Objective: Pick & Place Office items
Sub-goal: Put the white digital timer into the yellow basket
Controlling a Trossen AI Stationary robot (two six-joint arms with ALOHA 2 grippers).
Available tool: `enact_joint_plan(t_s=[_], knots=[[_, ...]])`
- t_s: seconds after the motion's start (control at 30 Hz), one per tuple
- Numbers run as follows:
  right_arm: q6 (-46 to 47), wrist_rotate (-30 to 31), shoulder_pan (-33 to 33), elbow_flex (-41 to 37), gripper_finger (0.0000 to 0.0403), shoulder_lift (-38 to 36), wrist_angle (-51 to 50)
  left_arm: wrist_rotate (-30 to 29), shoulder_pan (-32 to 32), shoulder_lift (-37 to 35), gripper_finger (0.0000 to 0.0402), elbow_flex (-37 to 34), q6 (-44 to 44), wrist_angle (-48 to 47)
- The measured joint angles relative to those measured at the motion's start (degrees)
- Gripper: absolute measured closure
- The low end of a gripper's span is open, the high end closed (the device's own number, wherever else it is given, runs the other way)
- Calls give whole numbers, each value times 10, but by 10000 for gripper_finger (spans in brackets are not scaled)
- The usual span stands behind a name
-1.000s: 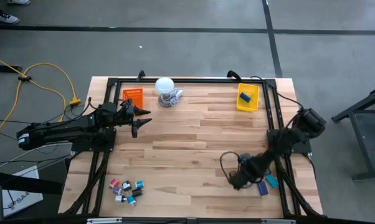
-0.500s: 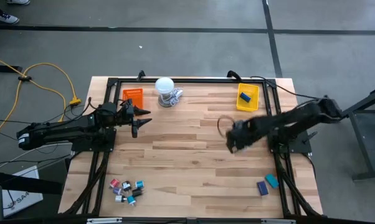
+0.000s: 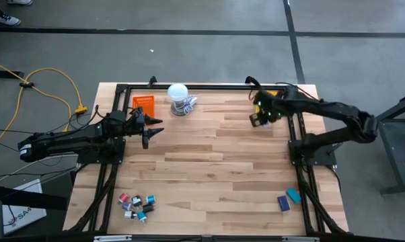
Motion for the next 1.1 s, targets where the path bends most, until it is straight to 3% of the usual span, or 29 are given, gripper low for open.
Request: enact_joint_plan(t_s=[0.23, 0.4, 0.7, 0.9, 1.1], knots=[[-77, -4, -120, 0, 266, 38, 86, 0, 0, 0, 234, 0, 0, 1], [-99, 23, -161, 0, 266, 100, 91, 0, 0, 0, 234, 0, 0, 1], [-127, 27, -169, 0, 266, 191, 137, 0, 0, 0, 234, 0, 0, 1], [-131, 38, -170, 0, 263, 199, 148, 0, 0, 0, 234, 0, 0, 1], [-137, 39, -173, 0, 236, 199, 147, 0, 0, 0, 234, 0, 0, 1]])
